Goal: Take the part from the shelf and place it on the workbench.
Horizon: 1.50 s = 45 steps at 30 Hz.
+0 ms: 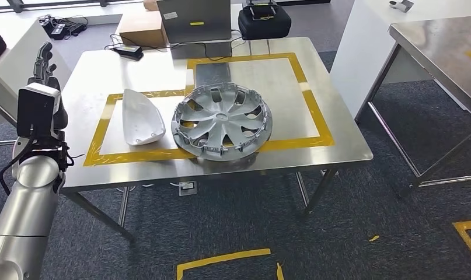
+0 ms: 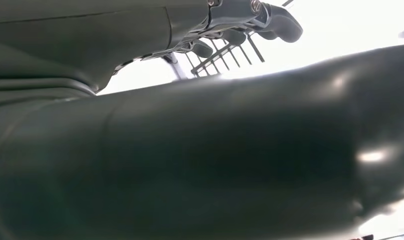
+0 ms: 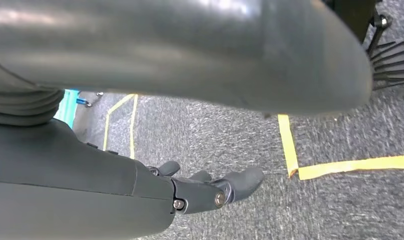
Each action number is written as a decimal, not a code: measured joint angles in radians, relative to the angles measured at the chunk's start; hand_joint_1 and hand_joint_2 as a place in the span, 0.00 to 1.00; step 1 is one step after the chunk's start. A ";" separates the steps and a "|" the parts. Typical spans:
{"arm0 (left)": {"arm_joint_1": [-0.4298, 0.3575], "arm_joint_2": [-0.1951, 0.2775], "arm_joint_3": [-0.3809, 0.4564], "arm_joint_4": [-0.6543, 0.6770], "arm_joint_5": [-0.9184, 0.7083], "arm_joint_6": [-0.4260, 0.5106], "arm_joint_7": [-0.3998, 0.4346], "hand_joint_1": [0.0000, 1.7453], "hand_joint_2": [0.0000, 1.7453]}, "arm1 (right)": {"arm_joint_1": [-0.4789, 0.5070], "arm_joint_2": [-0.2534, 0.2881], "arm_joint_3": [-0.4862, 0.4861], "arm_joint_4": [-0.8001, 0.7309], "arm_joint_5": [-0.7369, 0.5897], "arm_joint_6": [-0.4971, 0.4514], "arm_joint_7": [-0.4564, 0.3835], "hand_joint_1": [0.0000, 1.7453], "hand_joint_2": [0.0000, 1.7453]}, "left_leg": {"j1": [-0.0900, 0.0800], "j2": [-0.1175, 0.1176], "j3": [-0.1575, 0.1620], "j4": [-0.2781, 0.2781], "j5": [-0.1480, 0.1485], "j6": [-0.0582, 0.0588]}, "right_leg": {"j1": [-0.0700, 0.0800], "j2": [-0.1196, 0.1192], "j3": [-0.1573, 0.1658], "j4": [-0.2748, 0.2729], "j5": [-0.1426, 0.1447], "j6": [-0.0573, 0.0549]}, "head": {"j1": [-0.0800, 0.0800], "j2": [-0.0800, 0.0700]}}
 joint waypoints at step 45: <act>0.615 -0.236 0.474 0.982 0.083 0.262 0.562 0.00 0.00 | -0.004 -0.088 -0.022 -0.002 0.112 -0.017 0.020 0.00 0.00 | 0.001 0.001 -0.136 0.036 0.099 -0.025 | 0.003 -0.010 0.190 -0.037 -0.134 -0.027 | 0.004 0.000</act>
